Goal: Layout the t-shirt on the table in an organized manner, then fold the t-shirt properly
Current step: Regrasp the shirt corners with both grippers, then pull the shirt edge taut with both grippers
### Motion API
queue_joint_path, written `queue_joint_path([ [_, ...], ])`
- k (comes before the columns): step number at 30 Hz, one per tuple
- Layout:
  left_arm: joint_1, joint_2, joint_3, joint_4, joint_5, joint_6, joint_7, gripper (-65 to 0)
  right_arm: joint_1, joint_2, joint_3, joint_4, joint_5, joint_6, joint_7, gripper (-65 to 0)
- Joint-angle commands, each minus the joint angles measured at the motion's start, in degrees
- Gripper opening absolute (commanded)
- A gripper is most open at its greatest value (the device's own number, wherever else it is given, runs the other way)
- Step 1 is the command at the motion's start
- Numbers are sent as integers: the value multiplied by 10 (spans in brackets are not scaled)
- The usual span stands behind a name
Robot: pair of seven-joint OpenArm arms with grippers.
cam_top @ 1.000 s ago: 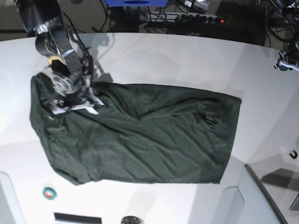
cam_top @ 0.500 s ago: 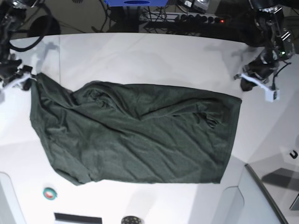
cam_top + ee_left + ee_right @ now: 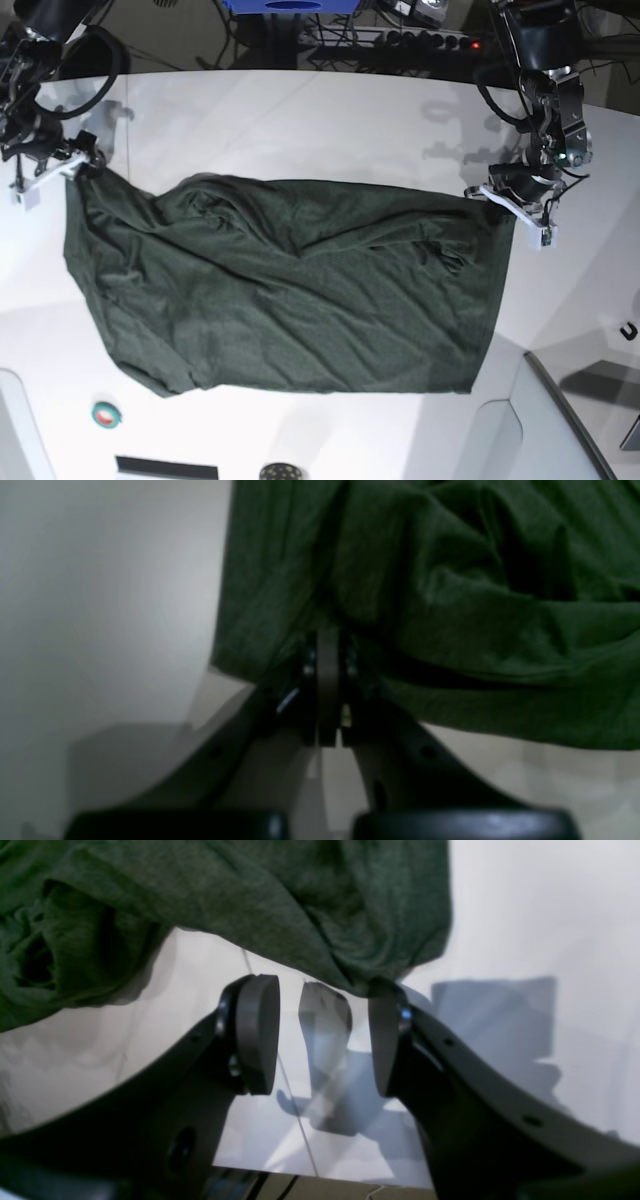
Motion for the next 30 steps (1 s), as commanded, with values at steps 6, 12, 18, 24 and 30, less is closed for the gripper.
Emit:
queue_joint_path([
  [6,-22,-25,3,-70,0,-2,-24,-650,4,8,3,4,8,5,31,-426],
  [12,-18,-45,3,-85,-1,-2,-24,-650,8,23,3,-20,7,5,33,-515],
  [18,1,-54,-1,-77,-2,-2,-24,-650,3,27,3,-29,8,5,33,-329],
  [24,25,-53,-2,-29,-2,-2,-20,-650,3,26,24,-27,8,5,32,-323],
  [30,30,-53,-2,-17,-2,-2,-19,-650,-11,27,60,21,8,5,32,-320],
])
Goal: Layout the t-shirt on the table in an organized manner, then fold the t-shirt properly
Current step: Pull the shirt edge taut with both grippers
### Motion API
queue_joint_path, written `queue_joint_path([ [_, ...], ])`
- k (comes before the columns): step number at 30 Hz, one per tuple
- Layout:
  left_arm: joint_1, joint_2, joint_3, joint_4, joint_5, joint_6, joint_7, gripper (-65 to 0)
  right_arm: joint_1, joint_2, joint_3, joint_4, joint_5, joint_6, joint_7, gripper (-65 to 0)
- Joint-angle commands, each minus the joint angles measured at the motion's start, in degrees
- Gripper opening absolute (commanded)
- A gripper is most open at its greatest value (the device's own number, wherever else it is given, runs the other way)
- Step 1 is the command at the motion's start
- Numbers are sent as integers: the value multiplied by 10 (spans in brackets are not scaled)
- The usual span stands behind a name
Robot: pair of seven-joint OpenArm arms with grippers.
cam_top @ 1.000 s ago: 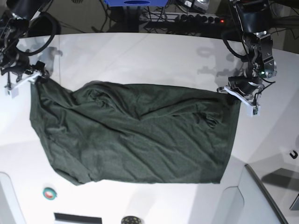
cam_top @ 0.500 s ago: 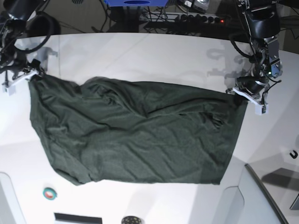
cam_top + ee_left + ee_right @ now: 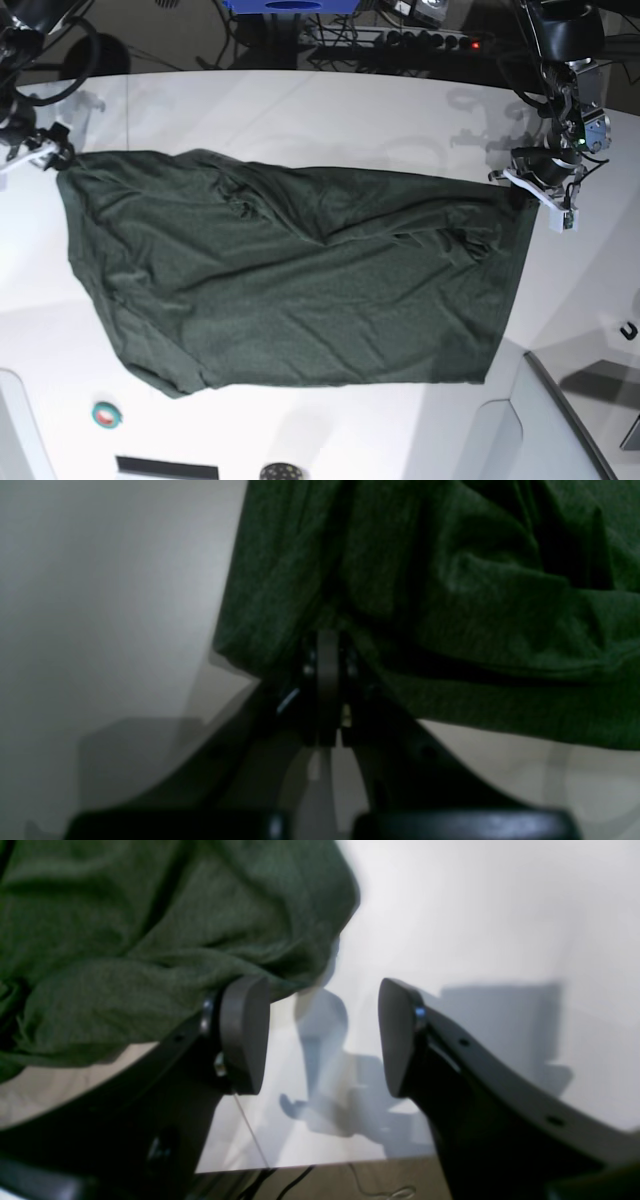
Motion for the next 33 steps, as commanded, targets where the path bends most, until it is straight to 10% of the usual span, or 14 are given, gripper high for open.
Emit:
queue_joint_path([
  [1,0,-7,-1,5,7,4,11,-650,6,10,1,8,11,5,9,-318],
  [24,-1,-8,-1,3,7,4,11,-650,35,25,-3,-84,10,58,8,-327],
  [33,-1,-8,-1,4,7,4,11,-650,46,28,-3,-99,10,58,6,-650],
])
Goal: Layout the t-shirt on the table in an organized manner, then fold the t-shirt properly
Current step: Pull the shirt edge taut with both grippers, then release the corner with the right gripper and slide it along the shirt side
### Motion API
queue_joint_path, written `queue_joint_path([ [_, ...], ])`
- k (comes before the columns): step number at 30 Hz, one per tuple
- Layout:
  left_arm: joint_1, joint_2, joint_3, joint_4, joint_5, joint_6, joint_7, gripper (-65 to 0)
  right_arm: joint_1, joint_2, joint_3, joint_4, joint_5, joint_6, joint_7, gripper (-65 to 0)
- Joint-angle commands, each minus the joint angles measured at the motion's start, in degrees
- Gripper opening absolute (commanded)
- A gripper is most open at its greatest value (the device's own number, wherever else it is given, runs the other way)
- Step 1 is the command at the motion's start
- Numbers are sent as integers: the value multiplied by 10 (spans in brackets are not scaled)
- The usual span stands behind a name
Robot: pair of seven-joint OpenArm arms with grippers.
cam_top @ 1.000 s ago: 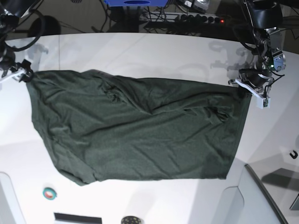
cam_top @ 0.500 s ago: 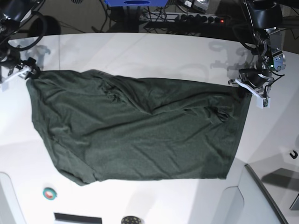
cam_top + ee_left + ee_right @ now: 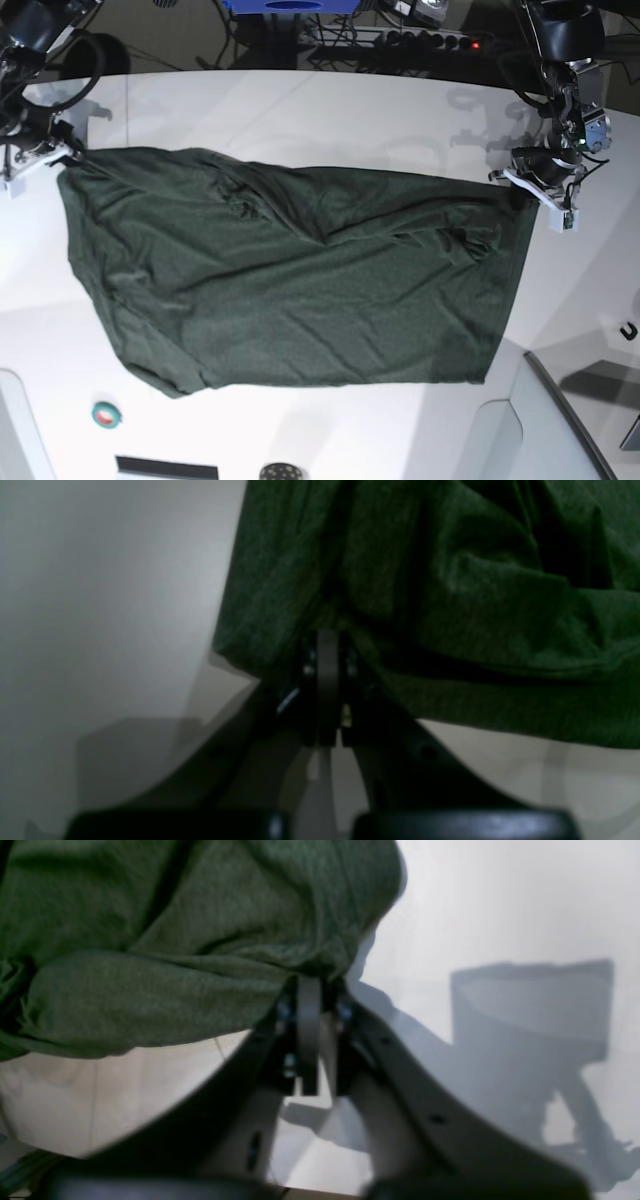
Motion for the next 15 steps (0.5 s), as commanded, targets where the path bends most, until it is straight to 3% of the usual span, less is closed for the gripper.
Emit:
queue_joint_path([
  [1,-1,-7,-1,3,7,5,11,-650,6,11,1,18,9,7,-2,-650],
  [15,0,-7,-1,7,7,5,11,-650,75,8,6,85,7,-7,-159,-650],
])
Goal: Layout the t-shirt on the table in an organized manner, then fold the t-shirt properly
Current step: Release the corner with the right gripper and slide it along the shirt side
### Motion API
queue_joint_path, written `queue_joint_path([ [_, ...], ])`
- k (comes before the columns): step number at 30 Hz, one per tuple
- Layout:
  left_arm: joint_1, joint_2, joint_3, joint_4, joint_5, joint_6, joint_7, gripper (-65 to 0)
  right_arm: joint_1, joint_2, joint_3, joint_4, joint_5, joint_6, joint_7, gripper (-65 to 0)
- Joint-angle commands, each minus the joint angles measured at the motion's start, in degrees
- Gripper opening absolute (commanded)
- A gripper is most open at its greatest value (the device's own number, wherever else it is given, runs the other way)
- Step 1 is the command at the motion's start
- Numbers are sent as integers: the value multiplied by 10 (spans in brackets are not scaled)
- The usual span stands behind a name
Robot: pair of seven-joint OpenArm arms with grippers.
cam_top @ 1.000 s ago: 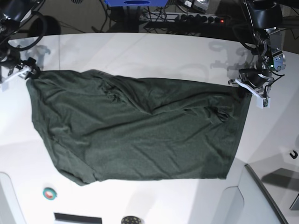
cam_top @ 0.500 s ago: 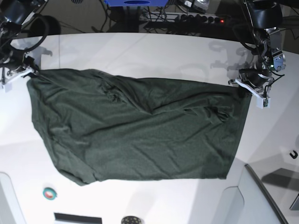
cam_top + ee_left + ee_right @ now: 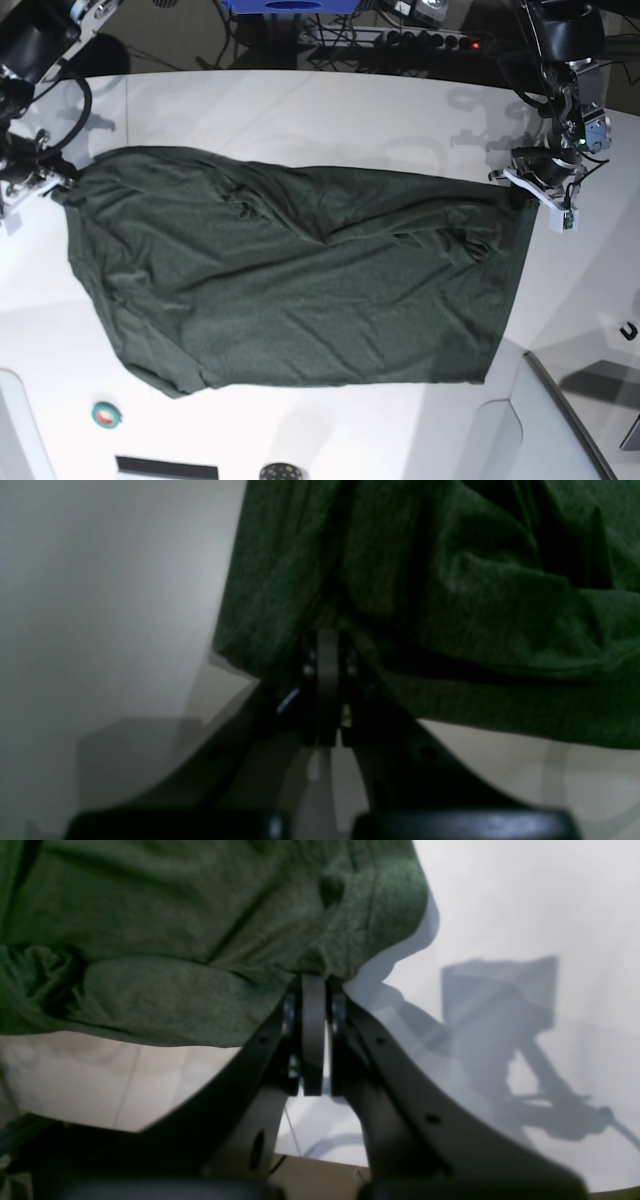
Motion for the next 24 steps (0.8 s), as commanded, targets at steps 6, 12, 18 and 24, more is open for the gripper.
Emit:
queue_joint_path([
  [6,-1,-7,-1,5,6,4,10,-650,46,10,4,11,13,-92,-11,-650],
  [12,-1,-8,-1,5,7,4,10,-650,102,9,70,-8,13,-200,-11,-650],
  [18,-2,-8,1,5,7,4,10,-650,165,15,80,-133,12,-280,15,-650],
  [24,-1,-8,0,5,7,4,11,-650,176,13,77,-154,13,-327,32,-570],
])
